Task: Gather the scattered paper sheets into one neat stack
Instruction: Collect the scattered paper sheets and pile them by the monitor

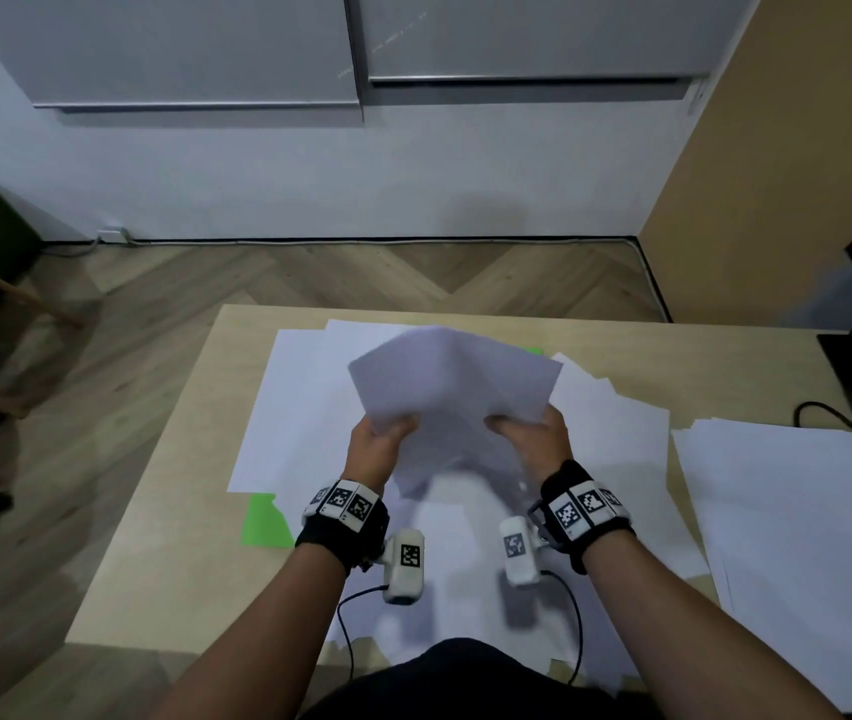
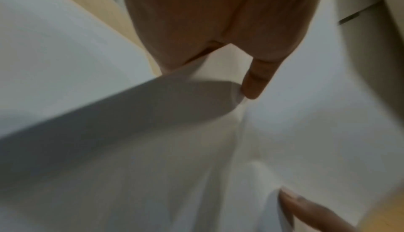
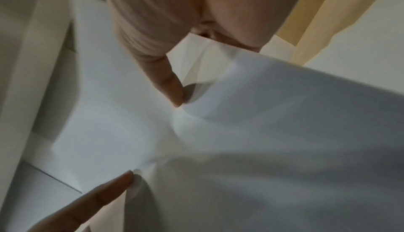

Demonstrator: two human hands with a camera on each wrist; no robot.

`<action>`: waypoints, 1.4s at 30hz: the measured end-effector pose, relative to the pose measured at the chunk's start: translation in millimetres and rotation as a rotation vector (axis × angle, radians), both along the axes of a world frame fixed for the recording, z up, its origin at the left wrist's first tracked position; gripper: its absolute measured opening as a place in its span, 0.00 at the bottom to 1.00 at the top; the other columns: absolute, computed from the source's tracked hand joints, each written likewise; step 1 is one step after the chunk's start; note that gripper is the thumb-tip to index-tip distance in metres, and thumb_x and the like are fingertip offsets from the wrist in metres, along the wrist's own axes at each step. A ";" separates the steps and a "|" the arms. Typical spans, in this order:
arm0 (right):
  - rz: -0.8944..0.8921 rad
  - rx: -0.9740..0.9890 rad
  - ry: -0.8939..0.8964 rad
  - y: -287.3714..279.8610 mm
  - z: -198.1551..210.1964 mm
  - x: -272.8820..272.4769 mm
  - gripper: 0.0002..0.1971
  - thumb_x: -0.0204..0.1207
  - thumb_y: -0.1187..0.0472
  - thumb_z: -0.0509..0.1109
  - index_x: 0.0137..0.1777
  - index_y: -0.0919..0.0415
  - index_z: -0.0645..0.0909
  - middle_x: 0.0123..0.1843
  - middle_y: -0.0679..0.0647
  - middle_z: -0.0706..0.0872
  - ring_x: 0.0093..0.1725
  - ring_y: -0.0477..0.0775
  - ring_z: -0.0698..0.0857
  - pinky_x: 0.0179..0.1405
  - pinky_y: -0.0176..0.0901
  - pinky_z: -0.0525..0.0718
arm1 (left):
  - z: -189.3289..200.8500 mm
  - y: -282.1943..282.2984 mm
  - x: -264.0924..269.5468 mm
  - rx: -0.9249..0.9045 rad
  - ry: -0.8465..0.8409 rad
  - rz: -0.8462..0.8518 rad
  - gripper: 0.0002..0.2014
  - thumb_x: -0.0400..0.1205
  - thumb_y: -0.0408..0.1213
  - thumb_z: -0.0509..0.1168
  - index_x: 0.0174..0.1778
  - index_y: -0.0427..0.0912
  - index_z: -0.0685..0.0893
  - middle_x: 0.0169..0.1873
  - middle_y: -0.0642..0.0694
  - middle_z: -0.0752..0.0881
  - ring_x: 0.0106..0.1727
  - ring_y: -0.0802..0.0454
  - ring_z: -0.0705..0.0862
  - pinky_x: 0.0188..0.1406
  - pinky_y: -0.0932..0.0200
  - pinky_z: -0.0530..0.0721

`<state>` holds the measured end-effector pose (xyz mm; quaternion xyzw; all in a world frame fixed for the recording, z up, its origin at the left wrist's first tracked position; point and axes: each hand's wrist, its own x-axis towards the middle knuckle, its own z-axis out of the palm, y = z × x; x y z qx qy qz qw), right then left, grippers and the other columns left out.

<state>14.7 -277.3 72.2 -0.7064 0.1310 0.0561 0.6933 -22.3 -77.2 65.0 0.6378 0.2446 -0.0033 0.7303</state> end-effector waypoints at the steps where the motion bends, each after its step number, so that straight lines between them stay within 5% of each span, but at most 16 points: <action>1: 0.005 -0.021 -0.028 -1.0 0.3 1.6 0.13 0.64 0.73 0.80 0.44 0.56 0.86 0.41 0.50 0.91 0.40 0.48 0.89 0.42 0.41 0.87 | 2.0 1.2 2.8 -0.020 -0.006 0.017 0.20 0.68 0.39 0.77 0.54 0.35 0.88 0.50 0.40 0.92 0.50 0.46 0.89 0.54 0.48 0.86; 5: 0.113 -0.093 -0.016 -16.3 -2.9 -0.1 0.10 0.68 0.67 0.81 0.46 0.56 0.87 0.42 0.45 0.91 0.39 0.37 0.89 0.41 0.30 0.85 | 1.0 4.1 8.4 -0.055 0.023 0.008 0.09 0.79 0.31 0.72 0.53 0.32 0.88 0.46 0.37 0.91 0.44 0.44 0.89 0.48 0.50 0.87; 9: 0.204 -0.181 0.214 -28.6 -48.4 -13.4 0.11 0.69 0.66 0.81 0.51 0.62 0.87 0.54 0.58 0.91 0.51 0.55 0.89 0.57 0.47 0.85 | -32.2 -1.8 2.9 -0.064 0.243 -0.032 0.10 0.78 0.32 0.73 0.53 0.33 0.85 0.43 0.38 0.89 0.40 0.44 0.87 0.39 0.57 0.85; 14: 0.161 -0.295 0.400 -35.0 -78.0 -36.3 0.08 0.75 0.71 0.74 0.52 0.63 0.83 0.52 0.54 0.86 0.48 0.53 0.83 0.39 0.28 0.82 | -78.2 10.4 -7.9 0.285 0.413 -0.198 0.09 0.79 0.35 0.68 0.54 0.42 0.84 0.43 0.45 0.88 0.41 0.49 0.84 0.42 0.62 0.79; 17: 0.135 -0.374 0.498 -48.7 -99.6 -48.3 0.12 0.74 0.67 0.75 0.57 0.63 0.84 0.53 0.57 0.86 0.52 0.56 0.83 0.55 0.41 0.80 | -90.5 30.8 -17.7 0.503 0.406 -0.205 0.13 0.78 0.44 0.73 0.57 0.47 0.85 0.49 0.49 0.89 0.52 0.51 0.85 0.50 0.62 0.79; 21: 0.044 -0.297 0.543 -66.8 -136.4 -57.2 0.18 0.64 0.64 0.78 0.56 0.61 0.85 0.57 0.58 0.89 0.55 0.59 0.87 0.65 0.54 0.82 | -99.5 61.9 -26.2 0.965 0.495 -0.166 0.36 0.67 0.64 0.76 0.66 0.49 0.78 0.68 0.45 0.76 0.73 0.42 0.70 0.65 0.46 0.76; 24: 0.021 -0.318 0.565 -64.8 -131.1 -58.3 0.14 0.69 0.68 0.76 0.55 0.63 0.85 0.54 0.58 0.89 0.54 0.60 0.87 0.64 0.52 0.82 | -103.8 74.5 -28.2 1.054 0.601 -0.267 0.59 0.62 0.75 0.71 0.83 0.46 0.59 0.85 0.41 0.55 0.86 0.39 0.49 0.81 0.39 0.59; 27: 0.045 -0.342 0.585 -60.2 -126.6 -56.1 0.14 0.71 0.67 0.75 0.57 0.64 0.84 0.54 0.58 0.88 0.55 0.60 0.86 0.64 0.50 0.82 | -116.2 81.1 -28.6 1.106 0.594 -0.423 0.69 0.59 0.81 0.67 0.87 0.45 0.43 0.87 0.43 0.41 0.86 0.40 0.38 0.84 0.37 0.46; 32: 0.086 -0.396 0.593 -50.0 -124.6 -54.7 0.11 0.74 0.66 0.75 0.55 0.62 0.80 0.51 0.56 0.84 0.53 0.56 0.82 0.60 0.44 0.78 | -117.3 98.3 -35.5 1.113 0.625 -0.404 0.73 0.56 0.79 0.70 0.87 0.43 0.41 0.87 0.44 0.45 0.87 0.42 0.44 0.81 0.37 0.58; 36: 0.105 -0.405 0.574 -35.4 -125.1 -47.3 0.12 0.73 0.64 0.76 0.55 0.60 0.81 0.52 0.55 0.85 0.55 0.57 0.83 0.63 0.46 0.79 | -116.9 109.2 -45.3 1.175 0.637 -0.359 0.72 0.53 0.81 0.68 0.86 0.44 0.47 0.82 0.46 0.58 0.80 0.39 0.58 0.69 0.39 0.73; 40: 0.061 -0.353 0.534 -27.1 -146.7 -35.8 0.22 0.57 0.56 0.80 0.53 0.60 0.86 0.54 0.55 0.90 0.54 0.60 0.88 0.65 0.56 0.83 | -111.9 123.8 -47.8 1.194 0.639 -0.339 0.67 0.56 0.78 0.70 0.84 0.44 0.51 0.75 0.46 0.67 0.71 0.39 0.67 0.60 0.43 0.76; 42: 0.032 -0.351 0.503 -14.2 -138.2 -33.6 0.18 0.65 0.61 0.80 0.55 0.62 0.85 0.53 0.55 0.89 0.54 0.59 0.86 0.63 0.51 0.82 | -109.4 131.6 -45.6 1.188 0.657 -0.344 0.65 0.57 0.76 0.71 0.84 0.44 0.52 0.73 0.45 0.68 0.70 0.39 0.68 0.61 0.43 0.74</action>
